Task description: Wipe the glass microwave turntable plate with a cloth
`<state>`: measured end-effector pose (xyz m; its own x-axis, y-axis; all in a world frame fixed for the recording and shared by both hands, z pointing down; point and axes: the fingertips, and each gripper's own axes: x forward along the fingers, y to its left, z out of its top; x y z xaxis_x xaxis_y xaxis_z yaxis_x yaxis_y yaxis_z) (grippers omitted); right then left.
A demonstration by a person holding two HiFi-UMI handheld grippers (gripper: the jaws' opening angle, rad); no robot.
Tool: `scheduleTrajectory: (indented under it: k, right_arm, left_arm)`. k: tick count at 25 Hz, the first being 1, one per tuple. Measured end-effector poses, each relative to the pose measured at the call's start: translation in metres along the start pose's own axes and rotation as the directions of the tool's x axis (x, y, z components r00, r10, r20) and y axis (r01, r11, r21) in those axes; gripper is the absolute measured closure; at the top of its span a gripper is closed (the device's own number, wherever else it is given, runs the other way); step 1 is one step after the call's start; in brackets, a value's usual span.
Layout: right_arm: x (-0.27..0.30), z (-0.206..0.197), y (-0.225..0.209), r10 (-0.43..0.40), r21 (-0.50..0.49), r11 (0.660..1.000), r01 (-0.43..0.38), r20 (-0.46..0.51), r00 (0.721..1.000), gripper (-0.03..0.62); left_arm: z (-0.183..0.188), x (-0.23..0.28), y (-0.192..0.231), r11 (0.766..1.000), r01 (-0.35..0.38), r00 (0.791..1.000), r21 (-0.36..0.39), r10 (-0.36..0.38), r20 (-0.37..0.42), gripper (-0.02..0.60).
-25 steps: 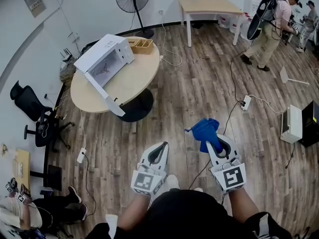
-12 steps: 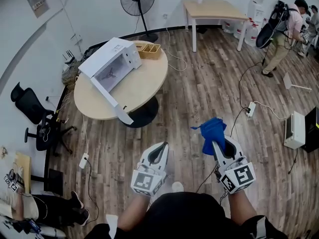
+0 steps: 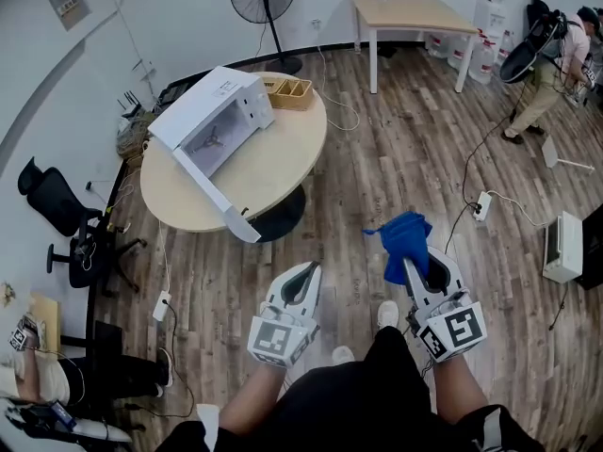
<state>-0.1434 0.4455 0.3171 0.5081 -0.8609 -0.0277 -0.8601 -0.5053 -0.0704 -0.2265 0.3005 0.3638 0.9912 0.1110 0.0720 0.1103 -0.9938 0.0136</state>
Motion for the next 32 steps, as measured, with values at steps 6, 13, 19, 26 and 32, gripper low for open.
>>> scheduleTrajectory:
  k: [6,13,19,26,32]
  right_arm:
    - [0.043,0.002,-0.034,-0.004,-0.010,1.000,0.005,0.010,1.000,0.525]
    - [0.108,0.012,-0.083,0.056,-0.033,0.998,-0.056,0.000,0.998,0.523]
    - [0.161,0.015,-0.135,0.115,-0.059,0.992,-0.116,-0.009,0.993,0.523]
    - [0.211,0.023,-0.185,0.185,-0.075,0.980,-0.185,-0.011,0.983,0.523]
    - [0.246,0.013,-0.201,0.236,-0.046,0.970,-0.237,-0.028,0.971,0.523]
  left_arm:
    - [-0.003,0.040,0.030,0.999,-0.033,0.999,-0.013,0.032,-0.012,0.575]
    - [0.009,0.105,0.068,0.995,-0.100,0.995,-0.012,0.100,-0.011,0.575]
    - [0.016,0.172,0.088,0.987,-0.157,0.987,-0.019,0.157,-0.017,0.575]
    - [0.024,0.234,0.106,0.978,-0.209,0.978,-0.019,0.209,-0.010,0.575]
    - [0.020,0.255,0.122,0.964,-0.259,0.966,-0.055,0.258,-0.027,0.575]
